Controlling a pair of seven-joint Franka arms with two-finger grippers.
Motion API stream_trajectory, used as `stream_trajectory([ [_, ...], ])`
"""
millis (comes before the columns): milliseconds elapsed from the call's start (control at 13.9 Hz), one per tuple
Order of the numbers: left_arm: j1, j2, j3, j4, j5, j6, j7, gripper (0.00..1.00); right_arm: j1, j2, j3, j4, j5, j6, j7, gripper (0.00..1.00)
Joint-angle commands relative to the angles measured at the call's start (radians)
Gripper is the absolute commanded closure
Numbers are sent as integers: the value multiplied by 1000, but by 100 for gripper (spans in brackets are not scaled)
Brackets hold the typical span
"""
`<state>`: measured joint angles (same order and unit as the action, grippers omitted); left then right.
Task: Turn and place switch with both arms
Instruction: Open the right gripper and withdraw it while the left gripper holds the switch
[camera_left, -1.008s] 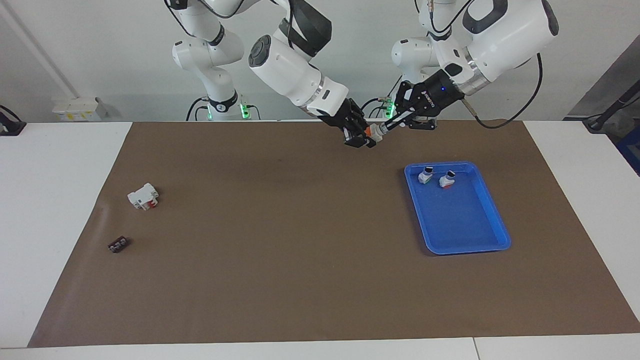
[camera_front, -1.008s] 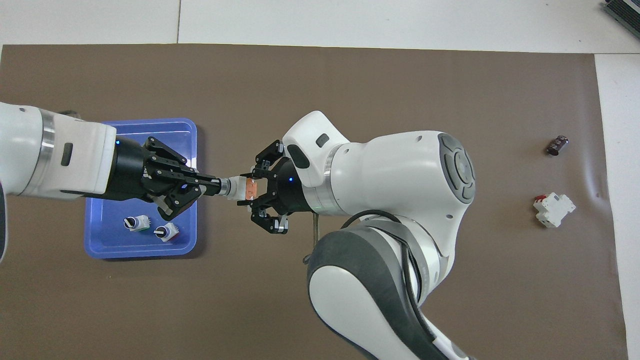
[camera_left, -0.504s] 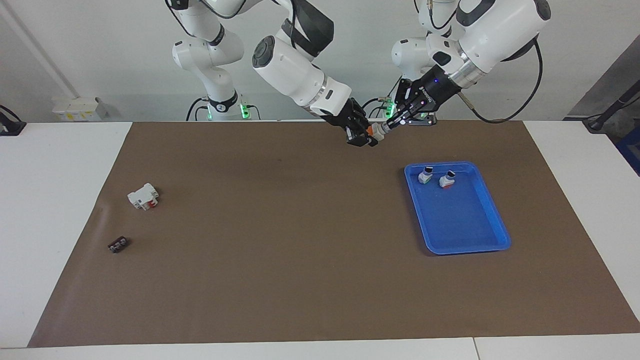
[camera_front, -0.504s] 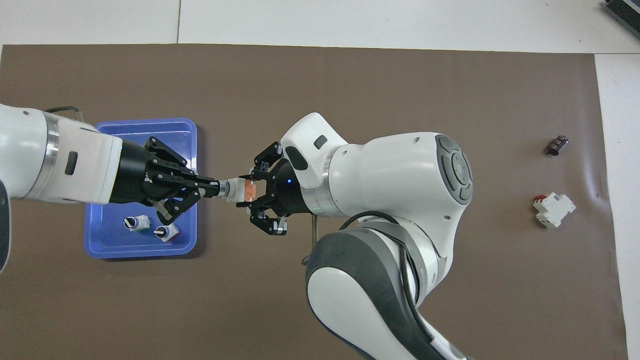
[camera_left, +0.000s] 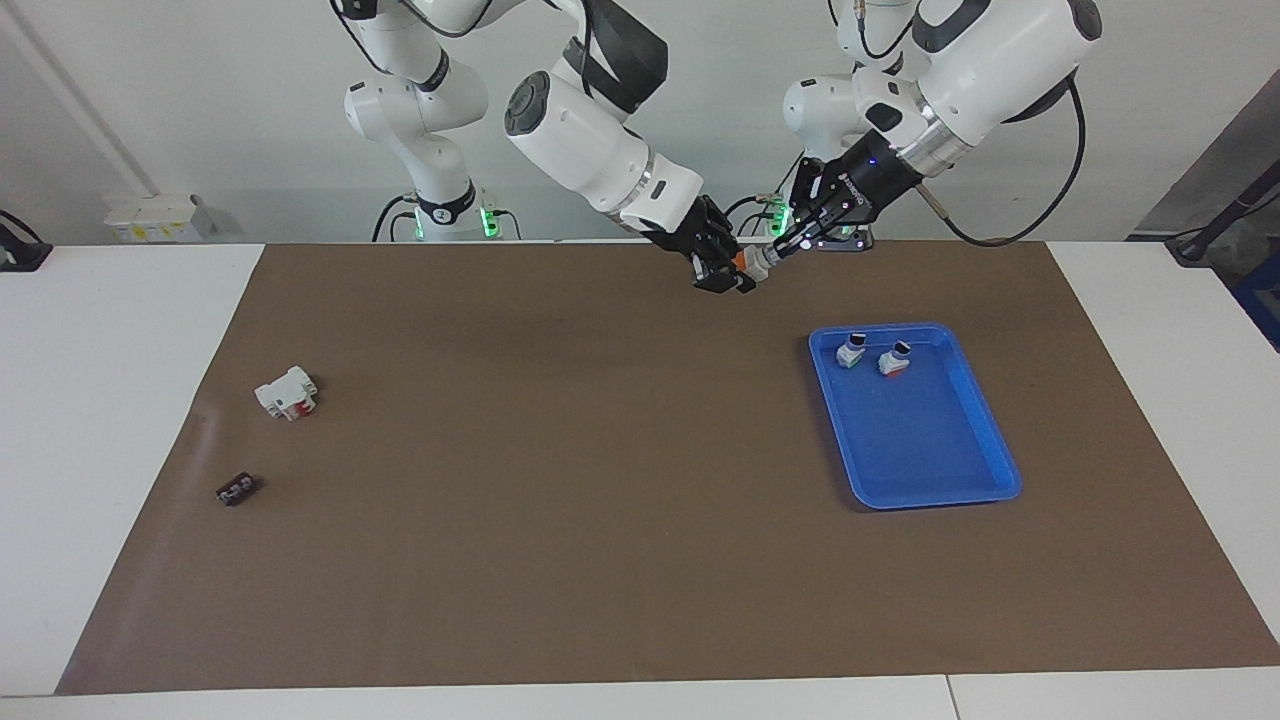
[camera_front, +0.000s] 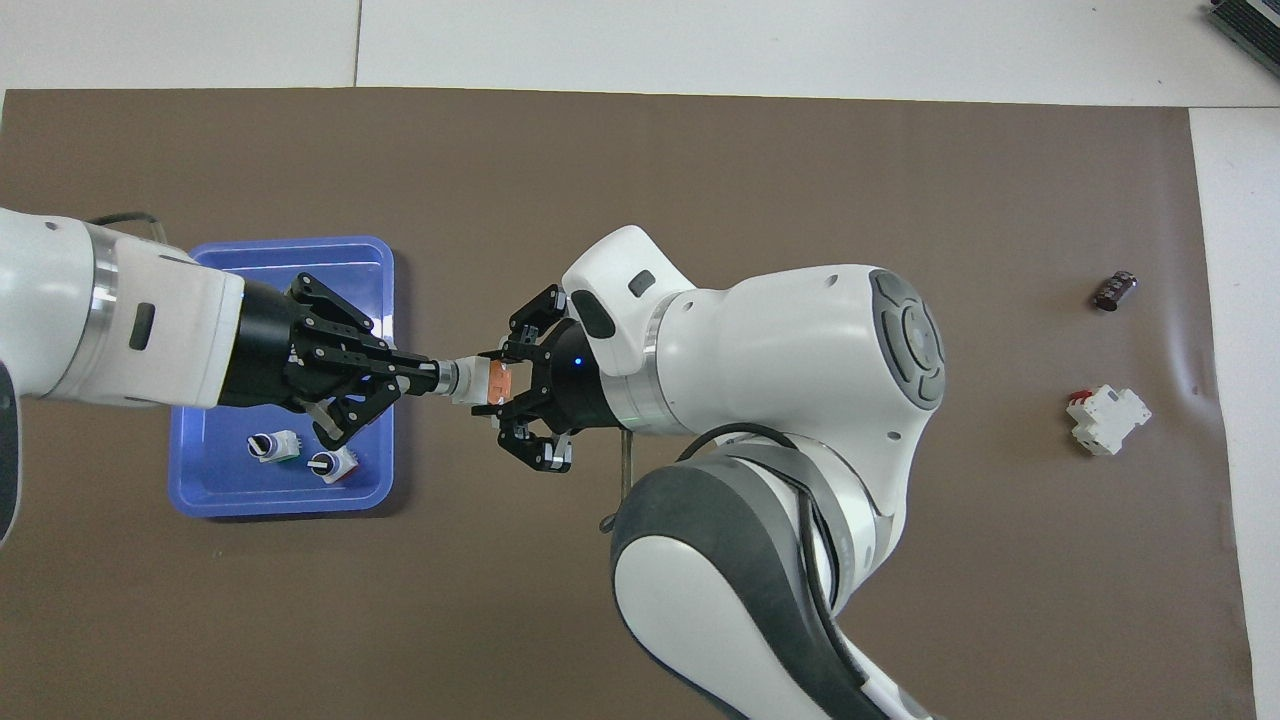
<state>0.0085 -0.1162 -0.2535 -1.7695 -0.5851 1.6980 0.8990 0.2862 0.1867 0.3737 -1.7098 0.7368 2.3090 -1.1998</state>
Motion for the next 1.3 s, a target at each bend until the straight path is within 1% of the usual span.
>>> stream_trajectory([
  [0,15,-49,6,-74,64,-61,34,100,-36,-33,-12,10,-7,24,69,0],
  [288,15,-49,10,-74,65,-61,34,100,-42,-46,-19,-7,-7,23,77,0],
  [360,15,-49,10,-76,65,-55,29,100,-65,-46,-21,-8,-8,21,75,0],
  [504,13,-51,7,-77,137,-44,-15,100,-120,-46,-21,-13,-10,20,75,0],
  [576,11,-59,6,-93,149,-38,-105,100,-151,-46,-22,-20,-31,23,77,0],
  [648,13,-65,5,-113,153,-23,-215,100,-178,-44,-22,-22,-101,23,77,0],
  [720,14,-72,6,-131,157,-17,-230,100,-206,-41,-21,-22,-159,21,78,0],
  [864,18,-82,6,-163,180,-8,-227,100,-238,-39,-24,-22,-220,33,116,0],
  [936,18,-82,6,-169,221,11,-213,100,-260,-38,-25,-21,-276,33,203,0],
  [1081,18,-82,6,-183,275,22,-187,100,-288,-33,-22,-16,-448,23,401,0],
  [1153,19,-82,10,-215,289,75,-145,100,-280,-33,-24,-17,-518,21,476,0],
  [1225,24,-82,7,-241,336,166,-39,100,-282,-35,-24,-17,-599,20,565,0],
])
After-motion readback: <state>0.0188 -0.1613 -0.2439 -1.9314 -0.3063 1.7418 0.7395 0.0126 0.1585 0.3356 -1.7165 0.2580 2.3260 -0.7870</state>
